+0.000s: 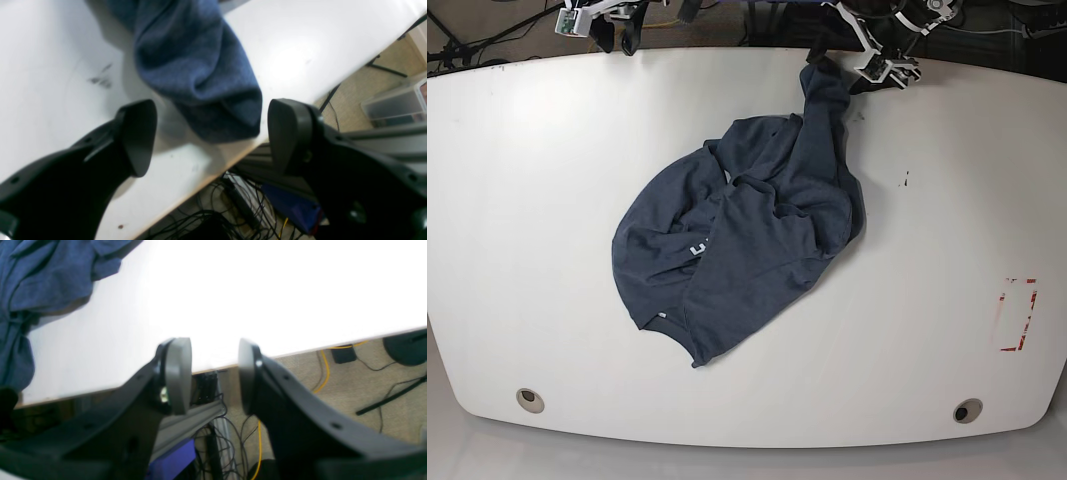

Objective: Fold the T-shirt properly
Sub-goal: 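Reach the left gripper to the bunched sleeve and grasp it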

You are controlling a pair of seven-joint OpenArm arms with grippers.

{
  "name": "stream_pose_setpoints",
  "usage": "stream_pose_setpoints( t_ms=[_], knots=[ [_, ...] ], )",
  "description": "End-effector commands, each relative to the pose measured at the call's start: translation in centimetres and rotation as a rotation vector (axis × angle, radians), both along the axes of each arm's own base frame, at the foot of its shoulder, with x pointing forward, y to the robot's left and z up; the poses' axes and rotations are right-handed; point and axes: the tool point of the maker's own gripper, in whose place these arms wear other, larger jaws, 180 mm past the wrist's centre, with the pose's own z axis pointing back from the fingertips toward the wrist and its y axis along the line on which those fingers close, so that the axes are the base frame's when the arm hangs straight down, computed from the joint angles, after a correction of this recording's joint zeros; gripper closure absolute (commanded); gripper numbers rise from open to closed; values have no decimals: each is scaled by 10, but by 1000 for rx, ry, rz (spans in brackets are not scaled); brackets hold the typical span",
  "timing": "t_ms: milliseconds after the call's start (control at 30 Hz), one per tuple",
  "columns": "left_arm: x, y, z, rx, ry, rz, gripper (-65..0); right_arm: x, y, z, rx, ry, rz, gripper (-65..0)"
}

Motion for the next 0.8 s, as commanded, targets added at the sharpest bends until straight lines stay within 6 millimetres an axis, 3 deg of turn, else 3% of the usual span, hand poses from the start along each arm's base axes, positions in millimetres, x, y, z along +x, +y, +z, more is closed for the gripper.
stream_pose_setpoints(
  t_ms=[0,100,167,233,367,400,633,767],
  knots=[
    [-9,5,-8,10,35,0,-479,1,-2,9,-4,-28,-3,-219],
    [-14,8,-15,20,55,3,-476,3,-2,8,-4,-31,-4,-219],
    [-16,11,-20,28,68,5,-440,12,-2,10,-4,-56,-2,-219],
    [-10,13,-21,33,59,8,-347,19,-3,11,-13,-70,3,-222],
    [-5,20,-28,51,62,19,-39,41,-2,17,-11,-131,10,-222],
    [-5,20,-28,52,61,20,0,45,-1,17,-10,-136,13,-222],
    [17,51,-21,102,11,85,0,101,4,18,-9,-152,103,-224],
    [22,73,-19,138,-2,129,0,134,22,23,24,-158,177,-225]
  ],
)
